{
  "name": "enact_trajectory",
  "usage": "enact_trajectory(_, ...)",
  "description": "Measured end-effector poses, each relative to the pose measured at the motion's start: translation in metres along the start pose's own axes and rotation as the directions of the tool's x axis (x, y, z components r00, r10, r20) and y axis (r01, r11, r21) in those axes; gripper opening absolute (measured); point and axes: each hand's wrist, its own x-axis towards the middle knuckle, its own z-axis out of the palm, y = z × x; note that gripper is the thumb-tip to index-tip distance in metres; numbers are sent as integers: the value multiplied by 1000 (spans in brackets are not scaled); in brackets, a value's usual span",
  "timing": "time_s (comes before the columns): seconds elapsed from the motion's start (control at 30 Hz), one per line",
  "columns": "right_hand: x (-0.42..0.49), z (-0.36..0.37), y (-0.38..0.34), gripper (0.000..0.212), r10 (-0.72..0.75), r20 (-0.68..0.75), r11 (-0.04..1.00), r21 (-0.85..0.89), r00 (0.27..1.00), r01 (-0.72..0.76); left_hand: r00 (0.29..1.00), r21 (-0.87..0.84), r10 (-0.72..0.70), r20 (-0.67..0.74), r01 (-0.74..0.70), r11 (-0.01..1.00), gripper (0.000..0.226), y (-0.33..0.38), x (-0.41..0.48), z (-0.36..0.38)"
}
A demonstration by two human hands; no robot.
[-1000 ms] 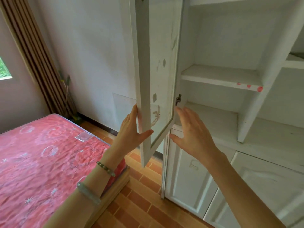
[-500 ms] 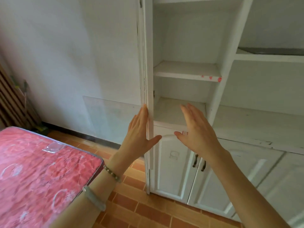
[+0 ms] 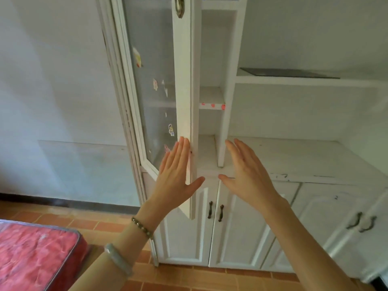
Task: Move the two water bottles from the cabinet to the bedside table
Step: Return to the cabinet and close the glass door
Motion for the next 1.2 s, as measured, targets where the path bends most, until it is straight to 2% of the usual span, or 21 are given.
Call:
enact_trajectory(0.43,50,6,70,82,4,-41,999,-45,999,-5,998,65,61,27,-62,996,81,13,97,75)
enact_trajectory(0.77,100,36,109,82,77,-18,994,-74,997,-78,997,182,58,54,-67,981,89,0,156,126)
enact_trajectory(1.2,152,69,134,83,141,-50,984,-103,989,-145,995,208,96,20,-98,973,94,-22,204,163)
